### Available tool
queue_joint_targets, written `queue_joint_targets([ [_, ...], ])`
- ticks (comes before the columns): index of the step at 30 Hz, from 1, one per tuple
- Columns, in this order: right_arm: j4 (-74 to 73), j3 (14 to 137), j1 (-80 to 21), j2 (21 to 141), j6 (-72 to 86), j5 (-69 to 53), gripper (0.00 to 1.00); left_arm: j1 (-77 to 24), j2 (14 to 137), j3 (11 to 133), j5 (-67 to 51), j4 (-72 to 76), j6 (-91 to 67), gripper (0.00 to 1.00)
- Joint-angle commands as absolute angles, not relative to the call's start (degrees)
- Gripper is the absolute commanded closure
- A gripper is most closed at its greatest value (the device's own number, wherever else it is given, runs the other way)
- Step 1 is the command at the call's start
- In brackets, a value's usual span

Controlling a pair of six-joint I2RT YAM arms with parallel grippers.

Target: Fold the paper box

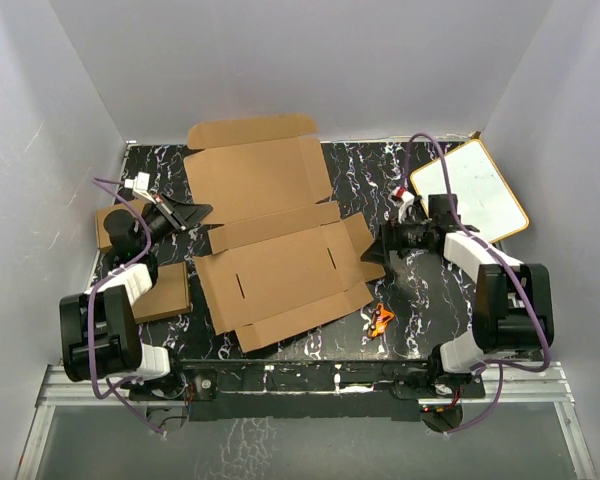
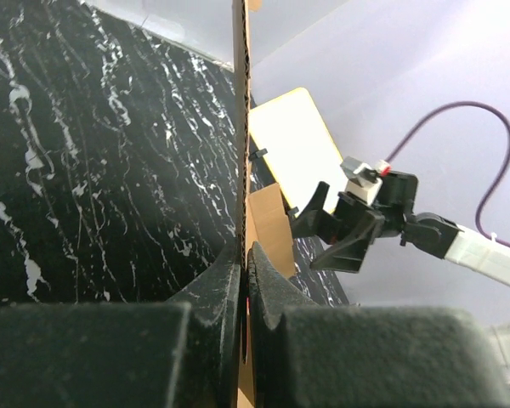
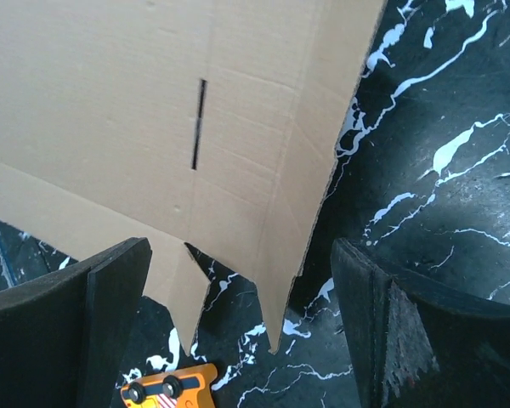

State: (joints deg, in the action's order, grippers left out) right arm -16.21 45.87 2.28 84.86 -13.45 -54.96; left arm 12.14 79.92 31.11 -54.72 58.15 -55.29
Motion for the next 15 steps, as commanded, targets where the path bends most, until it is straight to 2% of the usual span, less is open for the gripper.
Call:
queue_joint_targets([
  [1,-13.5,50.6,0.6,88.9,-11.9,-49.2,0.08,11.8,75.0,31.3,-55.9,64.5,-56.2,1.00],
  [5,-13.7,54.3,0.4,94.6,-10.3,-52.1,0.31,11.8,74.5,31.5,-56.1,65.0,-56.9,1.00],
  [11,-11.2,57.6,0.4,99.2,-8.4,-57.3,0.74,11.8,74.1,31.6,-56.6,66.6,-58.1,1.00],
  [13,-11.5,58.2,0.4,99.2,-9.0,-58.6,0.86,11.8,74.0,31.8,-57.0,67.0,-58.5,1.00],
  [15,-11.9,57.9,0.4,97.7,-10.4,-59.2,0.92,11.8,73.6,32.1,-57.5,66.5,-58.3,1.00],
])
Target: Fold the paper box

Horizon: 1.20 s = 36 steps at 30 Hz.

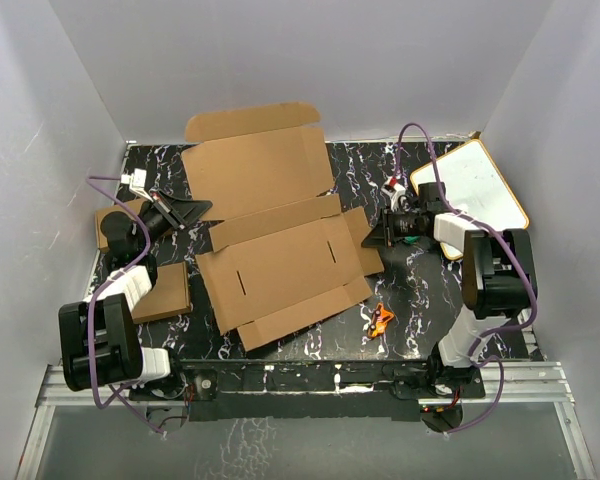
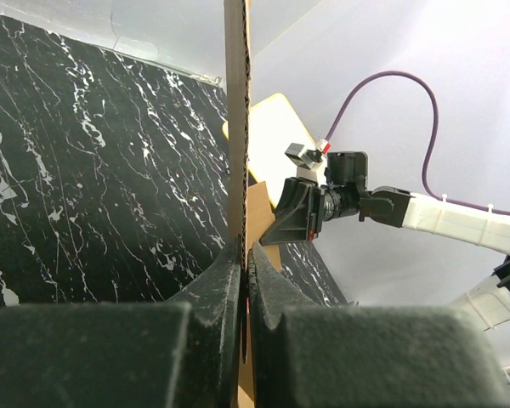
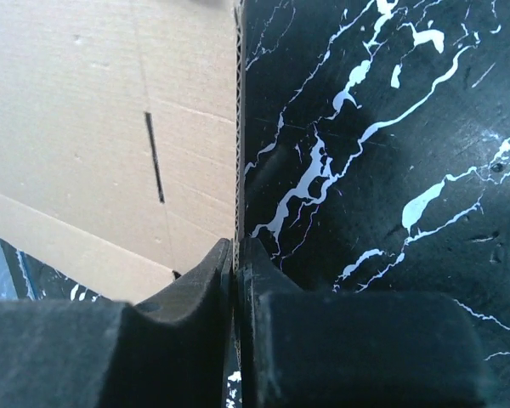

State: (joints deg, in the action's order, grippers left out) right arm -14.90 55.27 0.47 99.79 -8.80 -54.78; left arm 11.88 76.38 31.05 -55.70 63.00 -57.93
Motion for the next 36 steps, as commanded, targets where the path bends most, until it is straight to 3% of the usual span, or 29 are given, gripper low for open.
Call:
queue_joint_targets([
  [1,-12.0,57.4,0.4,96.7,-11.2,-59.7,0.92,11.8,73.3,32.3,-57.6,66.0,-58.0,1.00],
  [3,-11.8,56.4,1.3,94.0,-13.0,-61.2,0.92,11.8,72.6,32.5,-57.7,64.1,-56.9,1.00],
  [7,-9.0,53.1,4.2,88.5,-15.0,-64.2,0.92,11.8,70.9,32.8,-57.7,60.4,-55.2,0.88],
  [12,-5.7,49.6,5.0,83.6,-17.4,-65.0,0.92,11.8,72.0,34.3,-58.9,62.2,-59.1,0.60],
  [15,-5.4,48.9,5.0,82.1,-18.8,-65.1,0.92,11.8,75.1,36.3,-60.5,66.1,-63.8,0.49],
  [21,-6.0,48.1,5.7,79.1,-20.9,-65.1,0.92,11.8,81.1,40.8,-62.7,68.6,-68.7,0.42],
  [30,-6.7,47.1,6.8,76.4,-23.1,-65.1,0.92,11.8,85.5,46.6,-63.5,67.4,-70.4,0.40],
  [36,-6.9,46.6,7.1,75.3,-24.2,-65.9,0.92,11.7,83.3,49.0,-60.2,43.0,-54.5,0.39],
])
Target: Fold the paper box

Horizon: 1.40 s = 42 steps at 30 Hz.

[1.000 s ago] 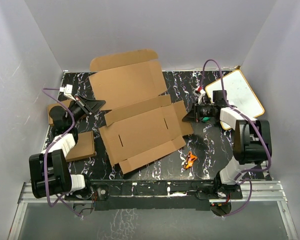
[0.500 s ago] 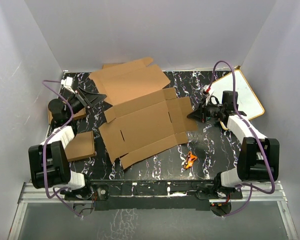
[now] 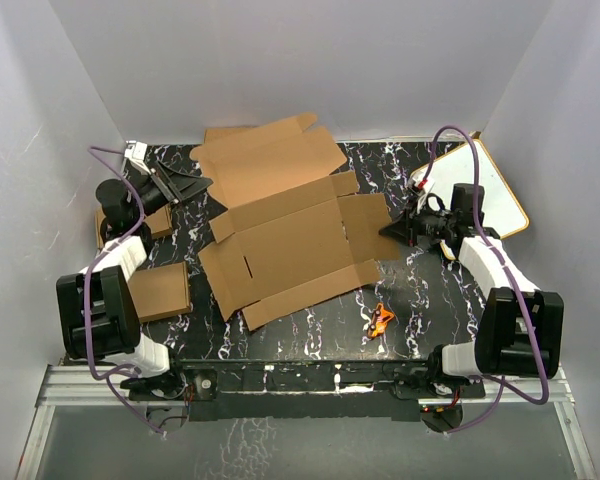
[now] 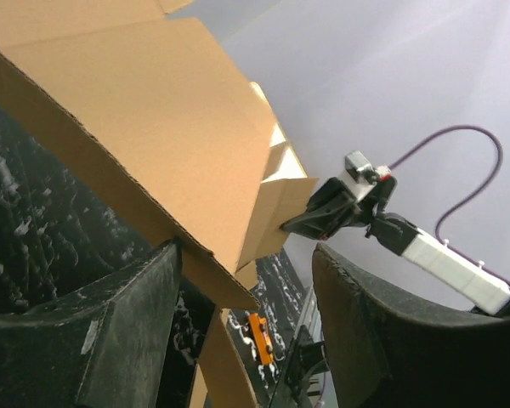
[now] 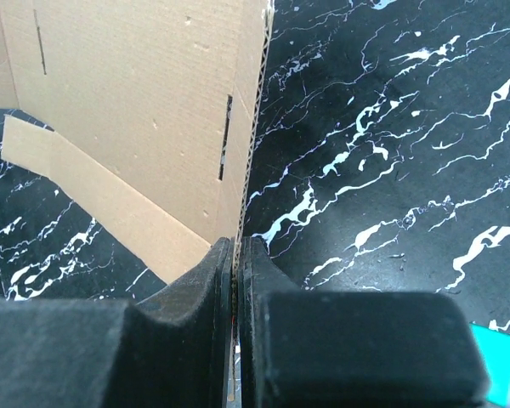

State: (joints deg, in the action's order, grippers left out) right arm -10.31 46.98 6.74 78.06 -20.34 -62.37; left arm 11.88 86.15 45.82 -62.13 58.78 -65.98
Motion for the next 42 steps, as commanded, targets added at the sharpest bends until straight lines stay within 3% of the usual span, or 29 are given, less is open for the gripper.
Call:
queue_joint_targets([
  [1,-6.9,46.6,7.2,75.1,-24.4,-66.0,0.92,11.7,82.8,50.1,-58.8,33.8,-49.7,0.39],
  [6,-6.9,46.4,7.3,74.9,-24.9,-65.7,0.92,11.7,83.9,56.6,-46.8,3.1,-33.6,0.35],
  [10,-7.1,46.5,7.5,75.1,-24.9,-65.2,0.92,11.8,86.9,59.7,-41.2,-4.4,-31.3,0.33],
  [14,-7.7,46.8,7.5,75.6,-25.1,-64.5,0.92,11.9,86.6,60.7,-36.9,-4.4,-30.1,0.30],
  [20,-9.8,47.7,7.5,76.5,-27.0,-64.5,0.92,12.7,87.8,61.6,-34.8,0.6,-32.7,0.13],
  [31,-13.1,49.0,7.5,78.3,-29.6,-64.2,0.92,10.5,96.2,58.9,-38.8,9.8,-52.1,0.08],
  [42,-12.9,48.8,7.5,78.6,-29.6,-63.9,0.92,2.8,101.1,61.9,-33.8,3.0,-59.3,0.11],
])
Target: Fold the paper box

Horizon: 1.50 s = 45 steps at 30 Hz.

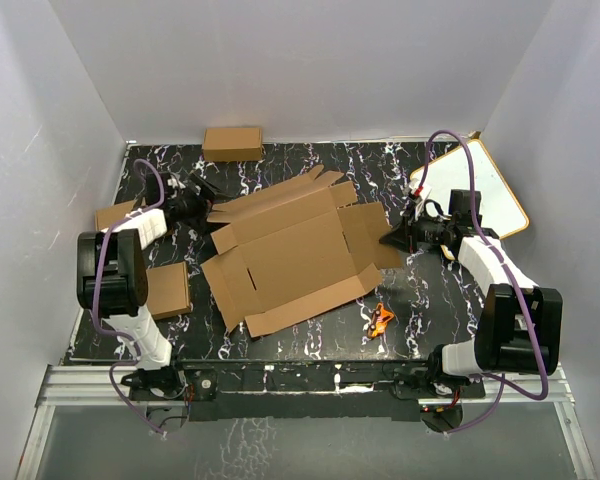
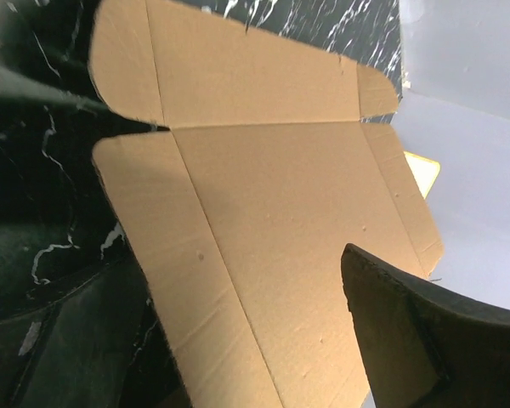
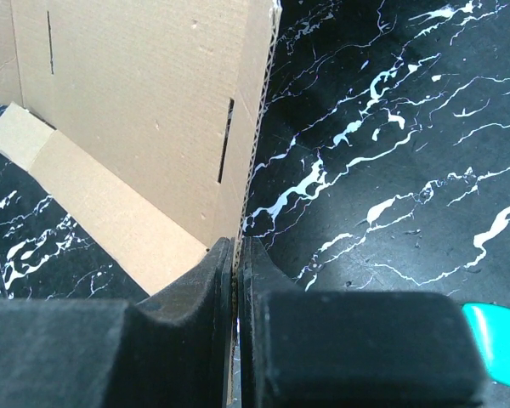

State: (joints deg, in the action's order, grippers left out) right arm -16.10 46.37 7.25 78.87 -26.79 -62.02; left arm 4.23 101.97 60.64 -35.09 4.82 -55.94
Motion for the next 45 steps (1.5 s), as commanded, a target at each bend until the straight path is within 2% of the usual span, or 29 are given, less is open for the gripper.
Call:
queue_joint_targets([
  [1,-12.9,48.8,7.5,78.6,-29.5,-63.8,0.92,2.6,101.1,61.5,-33.5,3.4,-59.7,0.13],
  [3,-12.9,48.8,7.5,78.8,-29.5,-63.8,0.92,2.6,101.1,61.0,-34.1,4.1,-60.3,0.23],
  [6,-12.9,48.9,7.6,79.1,-29.4,-63.7,0.92,2.6,101.1,61.3,-35.1,5.9,-61.0,0.51],
  [10,-12.9,48.9,7.5,79.2,-29.2,-63.4,0.92,2.6,100.9,63.0,-36.6,8.0,-59.7,0.79],
  [17,-12.3,49.7,7.5,80.2,-26.7,-62.5,0.92,2.6,96.1,63.6,-36.2,15.2,-53.0,0.98],
  [24,-11.2,52.0,7.5,84.3,-21.4,-63.5,0.90,2.5,87.8,58.0,-34.7,32.3,-45.6,1.00],
  [28,-14.9,55.9,7.5,86.8,-21.4,-63.9,0.84,2.4,83.5,54.8,-35.9,41.0,-40.0,1.00],
  [37,-20.3,71.0,7.4,89.6,-18.1,-67.3,0.22,0.8,78.8,48.5,-42.9,59.5,-30.7,1.00],
  [40,-17.3,76.6,7.5,92.0,-13.8,-68.1,0.09,0.7,77.4,47.3,-43.6,62.5,-29.8,1.00],
  [45,-2.6,79.1,7.4,98.1,-1.2,-68.0,0.01,0.7,75.7,44.9,-45.0,68.5,-30.6,1.00],
])
